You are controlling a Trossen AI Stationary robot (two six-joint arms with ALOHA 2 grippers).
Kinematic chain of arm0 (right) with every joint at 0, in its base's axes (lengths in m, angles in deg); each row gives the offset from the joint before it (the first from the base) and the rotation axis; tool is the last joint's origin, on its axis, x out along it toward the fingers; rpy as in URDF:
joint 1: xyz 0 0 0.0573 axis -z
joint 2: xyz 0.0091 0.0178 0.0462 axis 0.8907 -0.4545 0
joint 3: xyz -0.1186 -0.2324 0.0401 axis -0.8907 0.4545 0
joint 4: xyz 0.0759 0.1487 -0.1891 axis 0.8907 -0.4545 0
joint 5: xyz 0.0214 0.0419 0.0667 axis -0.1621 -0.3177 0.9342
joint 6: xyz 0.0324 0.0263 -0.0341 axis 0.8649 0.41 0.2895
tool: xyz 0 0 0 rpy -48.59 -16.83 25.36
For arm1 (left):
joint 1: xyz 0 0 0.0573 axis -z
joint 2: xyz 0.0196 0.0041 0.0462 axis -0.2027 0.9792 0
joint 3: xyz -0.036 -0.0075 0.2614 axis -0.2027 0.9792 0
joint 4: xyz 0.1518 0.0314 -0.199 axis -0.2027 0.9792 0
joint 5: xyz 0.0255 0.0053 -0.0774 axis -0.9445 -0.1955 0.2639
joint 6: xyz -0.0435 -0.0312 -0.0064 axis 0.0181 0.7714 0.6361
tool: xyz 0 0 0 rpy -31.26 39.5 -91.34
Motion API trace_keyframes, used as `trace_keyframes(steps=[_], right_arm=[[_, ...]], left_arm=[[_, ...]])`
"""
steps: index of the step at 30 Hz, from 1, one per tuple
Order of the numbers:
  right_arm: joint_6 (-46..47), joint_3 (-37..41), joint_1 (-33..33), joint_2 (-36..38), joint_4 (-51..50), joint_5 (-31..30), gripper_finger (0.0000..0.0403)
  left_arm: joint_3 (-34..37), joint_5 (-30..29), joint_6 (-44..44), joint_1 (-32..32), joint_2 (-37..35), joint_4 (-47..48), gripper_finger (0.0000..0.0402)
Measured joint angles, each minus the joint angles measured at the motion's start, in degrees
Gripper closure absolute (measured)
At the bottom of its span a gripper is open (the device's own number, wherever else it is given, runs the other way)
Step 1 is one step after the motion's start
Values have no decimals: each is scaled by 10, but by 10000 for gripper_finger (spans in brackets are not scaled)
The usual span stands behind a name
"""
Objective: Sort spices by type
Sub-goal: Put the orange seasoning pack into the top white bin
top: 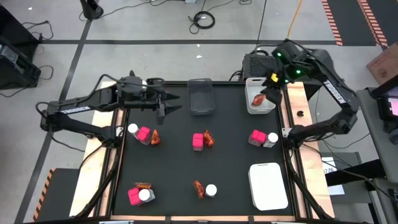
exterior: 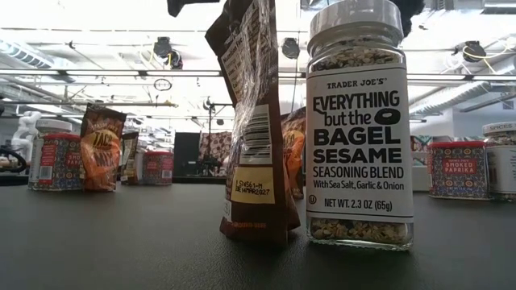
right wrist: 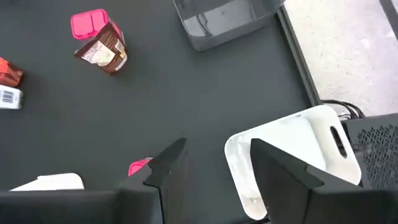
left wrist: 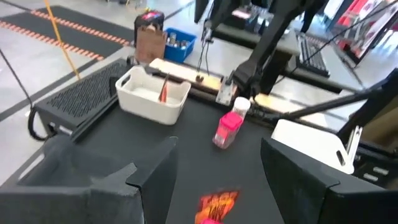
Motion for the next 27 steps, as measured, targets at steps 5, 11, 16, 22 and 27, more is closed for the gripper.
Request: trace_keyframes(steps=[5,11,16,22,27], right_arm=[[17,27,-25,46,-16,67,232],[78,128,-108,101,26,98,232],[162,207,-215,125,165,97,232],[230,238,-327,87,309,18,232],[245,238,-379,23,377,-21,232]], left_arm=[[0,3,15,0,8,-25,171],[0,3,16,3,8,-14,171],[0,3,29,33,16,80,171],[0,-18,105,89,15,201,171],[0,-49,227,137,9,346,171]])
